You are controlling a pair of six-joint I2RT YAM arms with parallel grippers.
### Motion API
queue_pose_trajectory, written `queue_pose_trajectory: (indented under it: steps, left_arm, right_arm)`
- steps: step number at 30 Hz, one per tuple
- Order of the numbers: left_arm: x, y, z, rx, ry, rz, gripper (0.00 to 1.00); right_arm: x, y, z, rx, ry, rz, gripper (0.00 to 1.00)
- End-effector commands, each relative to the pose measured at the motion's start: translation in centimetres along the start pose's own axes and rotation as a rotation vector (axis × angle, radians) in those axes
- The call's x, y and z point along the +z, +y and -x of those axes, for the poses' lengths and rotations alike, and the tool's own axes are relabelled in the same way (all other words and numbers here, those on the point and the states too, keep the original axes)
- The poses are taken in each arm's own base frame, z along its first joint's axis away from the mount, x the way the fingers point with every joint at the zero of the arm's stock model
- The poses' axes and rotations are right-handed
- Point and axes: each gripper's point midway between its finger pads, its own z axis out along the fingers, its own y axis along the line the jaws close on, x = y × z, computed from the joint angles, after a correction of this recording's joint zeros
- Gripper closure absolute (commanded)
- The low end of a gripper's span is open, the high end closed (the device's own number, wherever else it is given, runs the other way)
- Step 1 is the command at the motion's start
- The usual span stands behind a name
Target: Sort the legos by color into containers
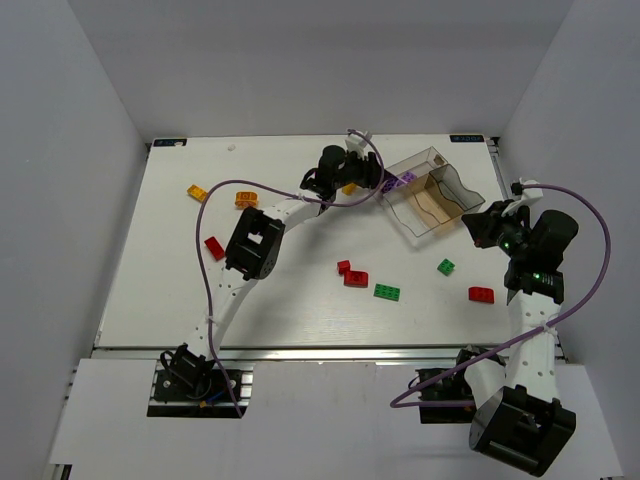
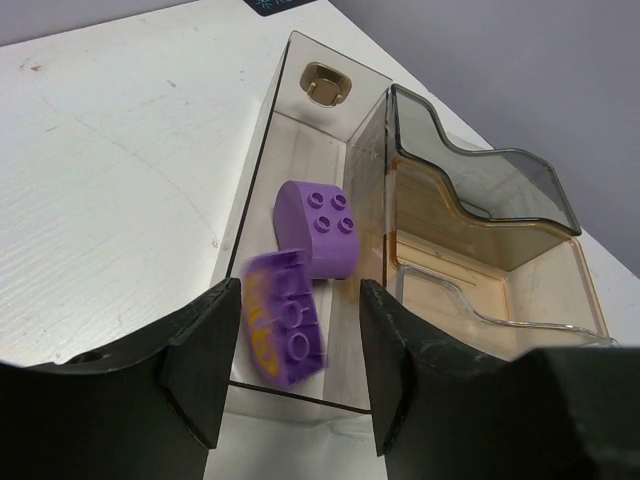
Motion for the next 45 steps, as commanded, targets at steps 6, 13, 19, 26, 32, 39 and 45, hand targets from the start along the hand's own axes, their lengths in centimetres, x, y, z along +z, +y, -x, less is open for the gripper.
queue_pose_trajectory:
  steps: [6, 13, 19, 26, 32, 39, 45]
  left_arm:
    - [-0.4, -2.6, 4.3, 0.041, -0.053, -0.046, 0.36]
    - [-3.2, -5.6, 13.0, 0.047, -0.181, 0.0, 1.0]
    - [-11.3, -7.7, 12.7, -0.117, -0.091, 0.059, 0.98]
    - [-22.6, -9.1, 8.6, -0.097, 0.165, 0.22, 0.13]
    - [-32.6, -9.8, 7.0, 0.061, 0.098, 0.354, 0.02]
    - [-35.5, -9.2, 7.4, 0.14, 0.075, 0.454, 0.02]
    - [-35.5, -10.4, 7.8, 0.132, 0.06, 0.398, 0.03]
  right_arm:
    - [0.0, 0.0, 0.4, -0.027, -0.022, 0.012, 0.93]
    - [0.2, 1.9, -1.6, -0.181, 0.046, 0.195, 0.2]
    - [0.3, -1.7, -6.4, -0.269, 0.312, 0.148, 0.3]
    - [-0.3, -3.6, -10.1, -0.287, 0.538, 0.11, 0.59]
    - [-0.7, -3.7, -14.5, -0.367, 0.693, 0.149, 0.11]
    - [1.6, -6.0, -18.0, -0.428, 0.826, 0.066, 0.2]
    - [3.8, -7.6, -18.5, -0.476, 0.851, 0.068, 0.24]
